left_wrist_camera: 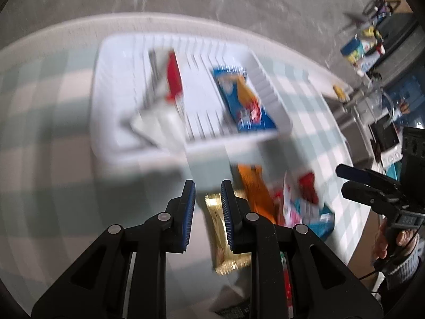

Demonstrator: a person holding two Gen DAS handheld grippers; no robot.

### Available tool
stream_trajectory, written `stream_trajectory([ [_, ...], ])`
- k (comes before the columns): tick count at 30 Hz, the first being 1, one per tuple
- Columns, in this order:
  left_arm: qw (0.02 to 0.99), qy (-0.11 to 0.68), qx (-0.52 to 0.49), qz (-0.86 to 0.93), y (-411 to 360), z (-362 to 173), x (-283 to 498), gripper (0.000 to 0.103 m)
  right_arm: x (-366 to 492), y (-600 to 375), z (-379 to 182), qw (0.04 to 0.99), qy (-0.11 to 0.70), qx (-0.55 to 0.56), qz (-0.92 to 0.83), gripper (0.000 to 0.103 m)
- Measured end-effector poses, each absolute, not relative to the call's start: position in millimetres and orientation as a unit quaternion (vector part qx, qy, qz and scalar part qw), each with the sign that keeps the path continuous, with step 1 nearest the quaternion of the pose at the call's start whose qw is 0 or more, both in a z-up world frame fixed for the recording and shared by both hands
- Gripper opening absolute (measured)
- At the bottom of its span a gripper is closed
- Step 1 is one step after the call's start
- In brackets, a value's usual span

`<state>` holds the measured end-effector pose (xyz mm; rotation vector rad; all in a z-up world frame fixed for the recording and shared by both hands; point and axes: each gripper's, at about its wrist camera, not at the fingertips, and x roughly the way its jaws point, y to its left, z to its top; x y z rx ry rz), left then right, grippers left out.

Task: Organize snacks
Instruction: 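Grasp the gold wrapped cake with left tool while right tool grasps the blue chip bag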

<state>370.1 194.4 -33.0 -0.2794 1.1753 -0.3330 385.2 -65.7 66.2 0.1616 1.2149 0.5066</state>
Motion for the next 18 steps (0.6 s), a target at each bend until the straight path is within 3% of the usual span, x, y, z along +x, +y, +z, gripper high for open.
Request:
stream_trajectory([
  [8,0.793,0.574,-0.113,-0.169,164,-55,351,0.019,329,-75,56,0.795,0.570,0.010,0.205,0.067],
  [18,0.786,0.584,-0.096,-0.177,150,-64,354,0.021,319,-60,48,0.796,0.554,-0.121,0.213,0.067],
])
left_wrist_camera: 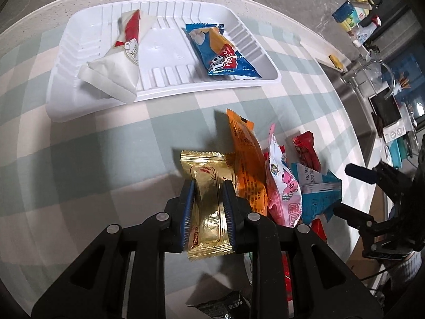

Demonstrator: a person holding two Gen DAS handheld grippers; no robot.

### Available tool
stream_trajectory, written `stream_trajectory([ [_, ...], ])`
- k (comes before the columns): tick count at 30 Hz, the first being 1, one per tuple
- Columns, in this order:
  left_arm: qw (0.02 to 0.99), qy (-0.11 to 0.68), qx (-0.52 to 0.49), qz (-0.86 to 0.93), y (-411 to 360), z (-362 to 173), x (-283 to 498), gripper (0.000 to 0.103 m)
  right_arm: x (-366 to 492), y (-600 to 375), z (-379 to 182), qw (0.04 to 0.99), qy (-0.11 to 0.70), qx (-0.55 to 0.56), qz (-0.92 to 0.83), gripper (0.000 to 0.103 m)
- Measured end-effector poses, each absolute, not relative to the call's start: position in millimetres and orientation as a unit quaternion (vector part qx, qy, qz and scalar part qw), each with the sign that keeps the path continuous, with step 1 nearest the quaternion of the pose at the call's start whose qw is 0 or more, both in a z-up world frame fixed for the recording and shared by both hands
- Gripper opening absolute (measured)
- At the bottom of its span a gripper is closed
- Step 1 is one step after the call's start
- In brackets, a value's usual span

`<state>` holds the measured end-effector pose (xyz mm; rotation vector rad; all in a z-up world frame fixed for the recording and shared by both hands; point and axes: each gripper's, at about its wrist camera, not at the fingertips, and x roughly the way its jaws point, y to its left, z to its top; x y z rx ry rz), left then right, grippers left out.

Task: Organize snacks
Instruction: 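Grasp the gold wrapped cake with left tool while right tool grasps the blue chip bag, then carry the gold cake and blue chip bag into the white tray and release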

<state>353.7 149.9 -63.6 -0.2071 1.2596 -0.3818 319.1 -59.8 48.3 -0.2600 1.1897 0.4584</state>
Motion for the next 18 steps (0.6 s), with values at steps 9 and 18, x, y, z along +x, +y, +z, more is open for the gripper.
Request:
stream_trajectory([
  [9,0.786,0.586,-0.083,-0.181,150,-62,353,0.022,315,-32,33,0.762,0.553,-0.222,0.253,0.067],
  [18,0.785,0.591,-0.046,-0.180,136,-68,350,0.047,312,-25,25,0.746,0.553,-0.260,0.265,0.067],
])
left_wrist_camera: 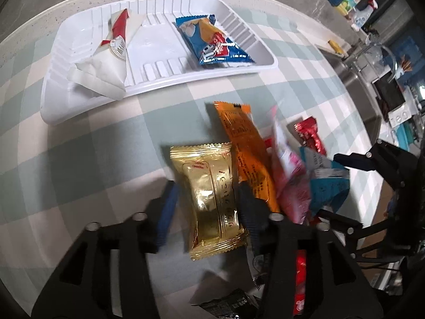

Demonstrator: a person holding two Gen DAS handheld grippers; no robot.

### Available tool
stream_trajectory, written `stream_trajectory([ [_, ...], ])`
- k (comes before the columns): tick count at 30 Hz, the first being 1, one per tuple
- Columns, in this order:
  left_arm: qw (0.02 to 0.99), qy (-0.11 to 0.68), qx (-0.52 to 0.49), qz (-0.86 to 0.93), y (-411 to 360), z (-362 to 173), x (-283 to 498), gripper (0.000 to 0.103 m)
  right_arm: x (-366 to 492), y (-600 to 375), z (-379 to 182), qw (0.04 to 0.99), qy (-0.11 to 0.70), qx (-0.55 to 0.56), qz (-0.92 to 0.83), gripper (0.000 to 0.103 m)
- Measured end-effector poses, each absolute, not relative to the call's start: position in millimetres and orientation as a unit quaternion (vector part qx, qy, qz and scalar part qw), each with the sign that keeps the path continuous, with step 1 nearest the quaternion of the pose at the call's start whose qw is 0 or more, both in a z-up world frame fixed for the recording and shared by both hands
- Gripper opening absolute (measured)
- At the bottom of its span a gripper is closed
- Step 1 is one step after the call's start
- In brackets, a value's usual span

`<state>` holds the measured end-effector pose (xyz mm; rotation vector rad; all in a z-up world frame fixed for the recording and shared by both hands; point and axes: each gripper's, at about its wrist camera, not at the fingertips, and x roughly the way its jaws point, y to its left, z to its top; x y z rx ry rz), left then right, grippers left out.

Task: Organize snacks
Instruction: 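Carry the gold cake and blue chip bag into the white tray and release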

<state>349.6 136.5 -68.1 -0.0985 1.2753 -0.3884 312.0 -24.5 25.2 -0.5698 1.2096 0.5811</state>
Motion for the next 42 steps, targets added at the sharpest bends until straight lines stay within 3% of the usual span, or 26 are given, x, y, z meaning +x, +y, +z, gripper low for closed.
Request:
stream_trajectory([
  [9,0.797,0.577,0.010,-0.177,121,-72,344,0.047,315,-25,19,0.742,0.562,-0.251,0.267,0.066],
  [12,0.802,0.569,0.027,-0.180,117,-73,340,0.046,314,-26,16,0.741,0.566,-0.244,0.267,0.049],
  [14,0.806,0.564,0.033,-0.178,117,-73,338,0.042,316,-30,15,0.742,0.570,-0.229,0.268,0.048],
  [16,0.809,0.561,0.031,-0.171,121,-73,339,0.029,318,-35,16,0.745,0.575,-0.204,0.271,0.044],
  [20,0.801,0.569,-0.042,-0.180,143,-75,345,0.029,322,-47,18,0.747,0.588,-0.139,0.277,0.043],
  [29,0.802,0.559,-0.089,-0.190,164,-60,343,0.029,328,-76,32,0.753,0.594,0.003,0.283,0.043],
  [42,0.814,0.533,-0.132,-0.188,196,-25,345,0.029,351,-89,45,0.759,0.578,0.100,0.283,0.043],
])
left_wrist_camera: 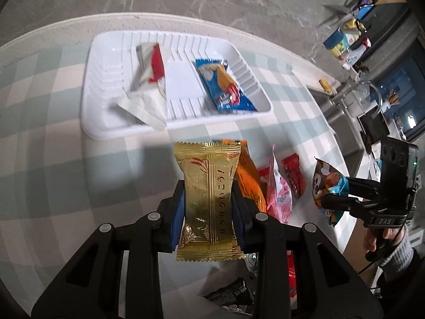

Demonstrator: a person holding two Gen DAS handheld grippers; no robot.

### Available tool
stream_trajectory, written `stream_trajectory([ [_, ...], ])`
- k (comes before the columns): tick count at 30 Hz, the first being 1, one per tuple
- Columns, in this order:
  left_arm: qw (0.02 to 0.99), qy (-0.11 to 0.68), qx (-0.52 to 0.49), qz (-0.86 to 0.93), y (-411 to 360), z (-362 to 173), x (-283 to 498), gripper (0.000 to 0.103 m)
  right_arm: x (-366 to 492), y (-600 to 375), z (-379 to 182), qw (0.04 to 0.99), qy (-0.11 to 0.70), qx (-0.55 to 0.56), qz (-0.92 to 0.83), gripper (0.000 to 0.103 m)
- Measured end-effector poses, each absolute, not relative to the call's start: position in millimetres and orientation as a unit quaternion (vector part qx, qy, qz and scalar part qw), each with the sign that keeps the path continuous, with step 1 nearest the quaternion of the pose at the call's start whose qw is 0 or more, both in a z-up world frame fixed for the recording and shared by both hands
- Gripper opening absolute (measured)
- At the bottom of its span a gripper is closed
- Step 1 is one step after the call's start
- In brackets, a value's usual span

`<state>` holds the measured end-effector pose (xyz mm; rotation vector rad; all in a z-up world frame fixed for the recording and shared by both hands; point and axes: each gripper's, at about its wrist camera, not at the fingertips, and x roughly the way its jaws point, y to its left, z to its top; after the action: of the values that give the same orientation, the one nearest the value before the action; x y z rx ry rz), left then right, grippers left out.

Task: Organize snacks
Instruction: 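Carry the gold cake and blue chip bag into the white tray and release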

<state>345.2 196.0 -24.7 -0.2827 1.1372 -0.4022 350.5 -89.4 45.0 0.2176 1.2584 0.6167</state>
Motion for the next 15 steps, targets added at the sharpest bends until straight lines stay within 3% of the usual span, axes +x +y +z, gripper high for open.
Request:
stream_trajectory([
  [15,0.841,0.498,-0.153,-0.144,251,6,386,0.029,400,-83,56,0.768,0.560,0.126,0.284,0.043],
])
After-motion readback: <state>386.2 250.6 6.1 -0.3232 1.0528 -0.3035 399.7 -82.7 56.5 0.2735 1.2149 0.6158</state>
